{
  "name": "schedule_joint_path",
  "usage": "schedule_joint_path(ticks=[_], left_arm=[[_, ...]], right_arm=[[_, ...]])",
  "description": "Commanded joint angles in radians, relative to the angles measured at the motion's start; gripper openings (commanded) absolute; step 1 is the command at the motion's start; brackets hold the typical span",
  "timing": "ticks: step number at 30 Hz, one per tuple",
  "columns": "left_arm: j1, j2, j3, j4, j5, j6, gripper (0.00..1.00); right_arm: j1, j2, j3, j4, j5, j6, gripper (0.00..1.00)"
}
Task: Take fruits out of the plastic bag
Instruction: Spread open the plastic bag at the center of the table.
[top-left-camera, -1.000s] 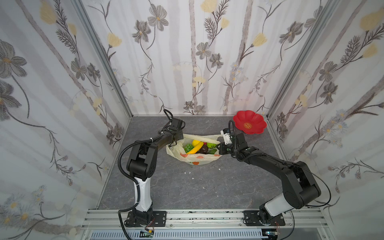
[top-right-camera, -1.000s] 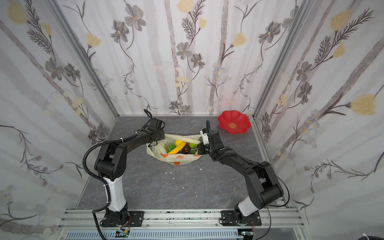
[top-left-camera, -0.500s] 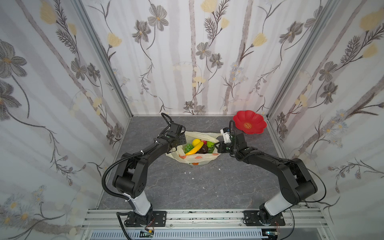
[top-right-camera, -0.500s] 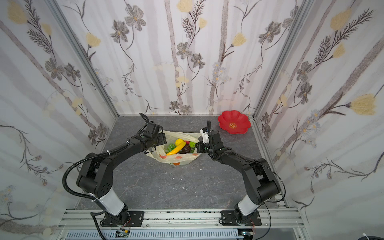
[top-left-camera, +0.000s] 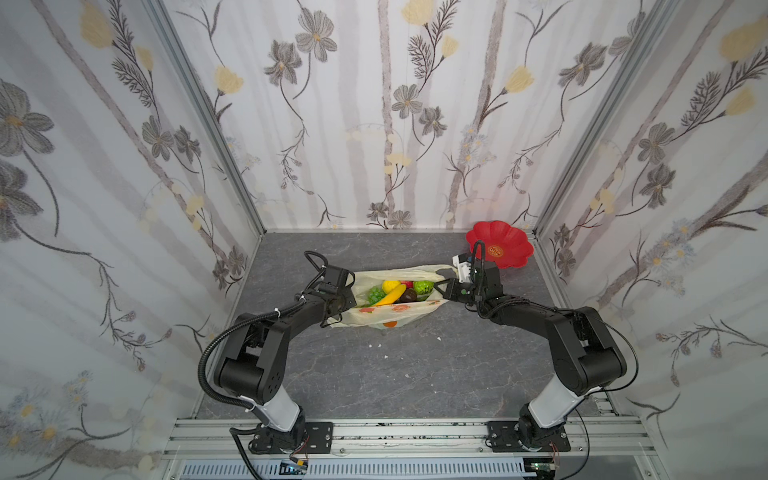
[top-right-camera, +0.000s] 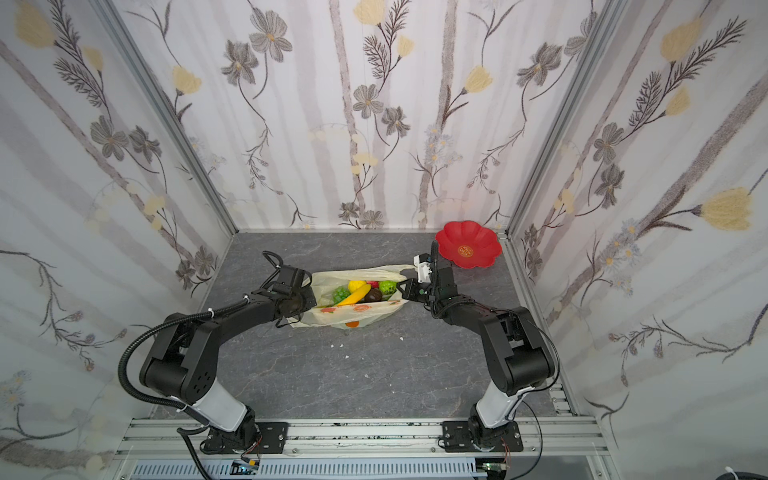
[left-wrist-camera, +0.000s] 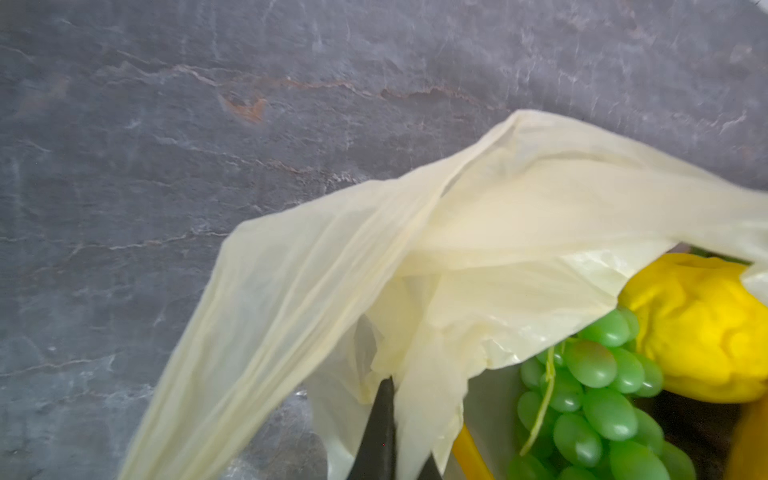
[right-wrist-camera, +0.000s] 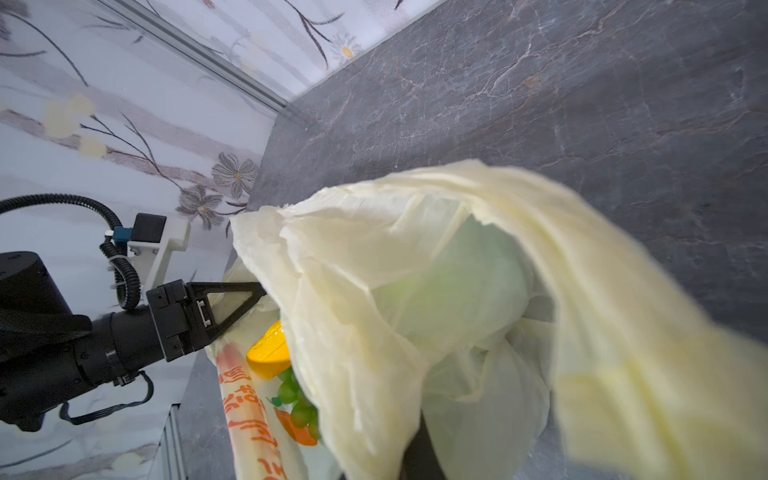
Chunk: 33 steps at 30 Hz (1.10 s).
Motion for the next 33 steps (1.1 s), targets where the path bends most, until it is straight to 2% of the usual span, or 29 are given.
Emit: schedule_joint_path(ticks=[1,8,15,17,19,25,28,33], left_arm=[[0.048,-0.044,-0.059,0.1,0.014,-0.057,0.0],[0.062,-0.084,-0.116,0.164,0.022,-0.085,0.0],[0.029,-0.174,-0.161,0.224,-0.014,-0.06,0.0],[0.008,-0.201,-0.176,0.235,-0.035,-0.048,0.0],[-0.011,-0.224,-0.201,0.25,-0.054,-0.039,0.0],[-0.048,-0.262,-0.276,0.324,-0.067,-0.03,0.0],[-0.064,-0.267,-0.305,0.366,-0.073,-0.034,0.0],[-0.093,-0.265,-0.304,0.377,-0.095,-0.023,0.0]], right_arm=[[-0.014,0.047,0.04,0.115,-0.056,0.07,0.0],[0.038,0.158,0.187,0.108,-0.052,0.108,0.0],[0.091,0.271,0.383,-0.038,0.011,0.076,0.0],[0.096,0.281,0.413,-0.074,0.025,0.063,0.08],[0.094,0.265,0.41,-0.105,0.054,0.045,0.3],[0.095,0.165,0.362,-0.214,0.177,-0.032,0.7],[0.096,0.115,0.337,-0.26,0.222,-0.051,0.8],[0.1,0.032,0.276,-0.303,0.263,-0.06,0.87]])
